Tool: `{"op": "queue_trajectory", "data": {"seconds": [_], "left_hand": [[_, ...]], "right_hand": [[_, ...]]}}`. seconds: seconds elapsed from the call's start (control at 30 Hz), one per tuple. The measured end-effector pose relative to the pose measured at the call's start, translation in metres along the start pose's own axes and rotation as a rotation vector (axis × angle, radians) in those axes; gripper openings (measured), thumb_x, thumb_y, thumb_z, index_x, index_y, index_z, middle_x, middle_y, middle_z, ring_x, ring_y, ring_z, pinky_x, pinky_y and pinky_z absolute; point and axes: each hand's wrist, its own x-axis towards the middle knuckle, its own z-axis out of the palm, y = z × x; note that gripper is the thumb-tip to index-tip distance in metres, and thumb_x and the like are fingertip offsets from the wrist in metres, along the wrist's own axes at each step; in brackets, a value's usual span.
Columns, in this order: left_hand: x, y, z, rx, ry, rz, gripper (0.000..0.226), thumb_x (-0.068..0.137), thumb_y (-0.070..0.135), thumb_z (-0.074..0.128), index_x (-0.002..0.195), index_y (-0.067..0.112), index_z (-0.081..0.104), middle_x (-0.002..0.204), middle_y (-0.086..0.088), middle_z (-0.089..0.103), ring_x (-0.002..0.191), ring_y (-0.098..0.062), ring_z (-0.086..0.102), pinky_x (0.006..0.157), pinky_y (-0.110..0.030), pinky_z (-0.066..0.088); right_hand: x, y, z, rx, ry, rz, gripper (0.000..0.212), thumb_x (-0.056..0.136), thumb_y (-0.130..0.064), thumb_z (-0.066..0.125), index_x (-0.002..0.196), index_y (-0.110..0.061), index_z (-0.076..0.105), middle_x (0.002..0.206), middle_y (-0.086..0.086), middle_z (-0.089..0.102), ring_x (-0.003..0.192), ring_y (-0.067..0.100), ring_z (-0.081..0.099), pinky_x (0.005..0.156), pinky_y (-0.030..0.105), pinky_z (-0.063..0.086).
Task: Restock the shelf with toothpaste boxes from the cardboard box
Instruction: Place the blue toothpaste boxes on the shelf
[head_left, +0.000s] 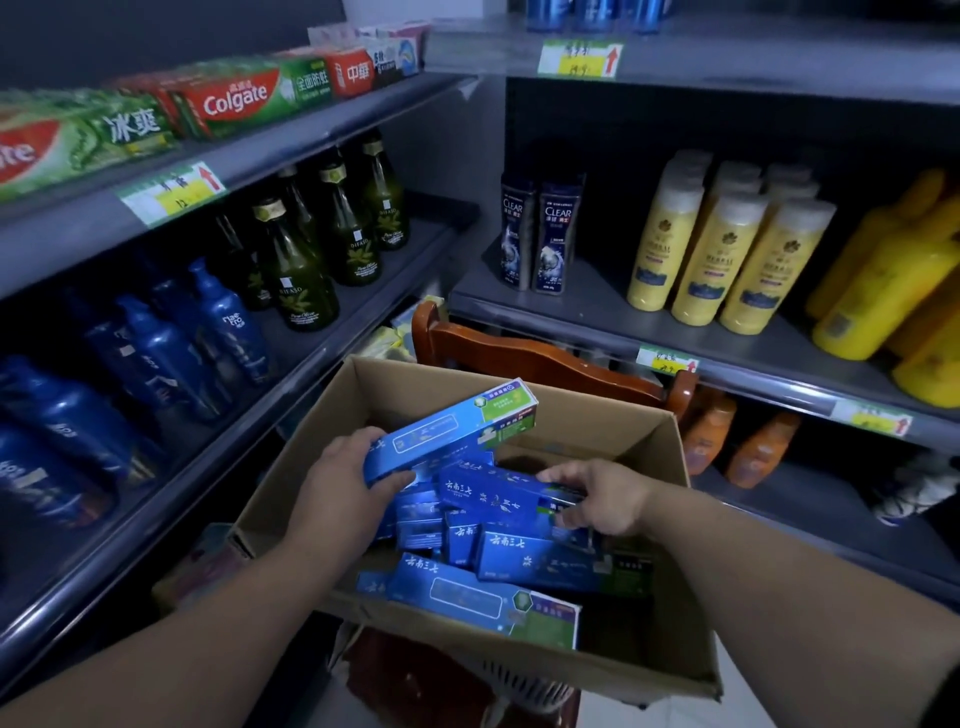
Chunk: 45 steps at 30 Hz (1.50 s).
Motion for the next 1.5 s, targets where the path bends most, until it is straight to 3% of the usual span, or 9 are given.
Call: {"op": "queue_trajectory", "data": {"seconds": [0.13, 0.27, 0.37, 0.47, 0.73, 0.9, 1.03, 1.27, 1.5], "left_hand": [[0.0, 0.003, -0.02, -0.006, 0.026, 0.01, 0.044, 0.081, 0.032, 0.073, 0.121, 0.023, 0.056, 0.104, 0.004, 0.051, 0.101, -0.019, 0.053, 0.083, -0.027, 0.037], [0.001, 0.014, -0.062, -0.029, 0.099, 0.036, 0.042, 0.083, 0.032, 0.072, 0.12, 0.022, 0.056, 0.105, 0.004, 0.052, 0.093, -0.014, 0.05, 0.078, -0.028, 0.037], [0.001, 0.028, -0.108, -0.015, 0.181, 0.106, 0.032, 0.084, 0.031, 0.07, 0.112, 0.022, 0.058, 0.097, 0.004, 0.052, 0.088, -0.016, 0.051, 0.073, -0.03, 0.036], [0.005, 0.037, -0.162, 0.006, 0.289, 0.155, 0.032, 0.083, 0.028, 0.072, 0.11, 0.018, 0.06, 0.095, 0.002, 0.052, 0.086, -0.016, 0.049, 0.07, -0.028, 0.03], [0.011, 0.023, -0.315, -0.012, 0.576, 0.137, 0.029, 0.081, 0.027, 0.074, 0.108, 0.023, 0.062, 0.097, 0.004, 0.061, 0.09, -0.017, 0.056, 0.075, -0.026, 0.036], [0.009, -0.027, -0.394, 0.053, 0.668, 0.044, 0.032, 0.082, 0.033, 0.072, 0.11, 0.025, 0.059, 0.102, 0.0, 0.061, 0.091, -0.018, 0.055, 0.077, -0.028, 0.037], [0.003, -0.074, -0.443, 0.073, 0.724, -0.024, 0.029, 0.082, 0.033, 0.071, 0.107, 0.026, 0.059, 0.1, 0.0, 0.061, 0.088, -0.017, 0.055, 0.074, -0.027, 0.036], [0.002, -0.153, -0.503, 0.078, 0.752, -0.134, 0.03, 0.083, 0.034, 0.072, 0.108, 0.027, 0.058, 0.1, 0.0, 0.059, 0.087, -0.017, 0.055, 0.073, -0.027, 0.036], [0.012, -0.209, -0.529, 0.079, 0.722, -0.206, 0.036, 0.083, 0.035, 0.072, 0.114, 0.027, 0.057, 0.101, 0.002, 0.055, 0.089, -0.016, 0.053, 0.075, -0.027, 0.036]], "right_hand": [[-0.017, -0.012, -0.009, 0.02, 0.053, -0.096, 0.053, 0.09, -0.011, 0.066, 0.137, -0.029, 0.049, 0.126, -0.004, 0.058, 0.102, 0.013, 0.06, 0.071, 0.018, 0.051], [-0.039, -0.046, -0.027, 0.068, 0.034, -0.187, 0.05, 0.089, -0.007, 0.066, 0.132, -0.028, 0.052, 0.115, -0.004, 0.063, 0.096, 0.023, 0.068, 0.077, 0.037, 0.06], [-0.054, -0.086, -0.039, 0.039, 0.072, -0.313, 0.044, 0.089, -0.005, 0.067, 0.126, -0.026, 0.057, 0.104, -0.01, 0.066, 0.075, 0.004, 0.066, 0.058, 0.017, 0.052], [-0.063, -0.132, -0.044, 0.012, 0.133, -0.444, 0.042, 0.088, -0.004, 0.067, 0.124, -0.023, 0.059, 0.097, -0.01, 0.069, 0.067, 0.005, 0.059, 0.053, 0.017, 0.047], [-0.072, -0.286, -0.027, -0.06, 0.248, -0.791, 0.05, 0.085, -0.004, 0.071, 0.131, -0.016, 0.057, 0.116, 0.005, 0.068, 0.09, 0.009, 0.061, 0.081, 0.025, 0.051], [-0.07, -0.386, 0.008, -0.155, 0.292, -0.94, 0.049, 0.087, -0.01, 0.071, 0.131, -0.027, 0.056, 0.104, -0.003, 0.066, 0.061, -0.008, 0.058, 0.053, 0.007, 0.044], [-0.059, -0.458, 0.046, -0.238, 0.274, -1.012, 0.049, 0.087, -0.009, 0.07, 0.132, -0.023, 0.057, 0.112, -0.005, 0.064, 0.083, 0.0, 0.061, 0.066, 0.003, 0.044], [-0.024, -0.565, 0.118, -0.392, 0.243, -1.06, 0.051, 0.087, -0.011, 0.071, 0.134, -0.022, 0.057, 0.118, -0.003, 0.062, 0.106, 0.013, 0.059, 0.095, 0.021, 0.045], [0.013, -0.63, 0.166, -0.603, 0.256, -0.986, 0.052, 0.09, -0.011, 0.065, 0.138, -0.026, 0.051, 0.127, 0.001, 0.059, 0.115, 0.022, 0.057, 0.099, 0.026, 0.044]]}}
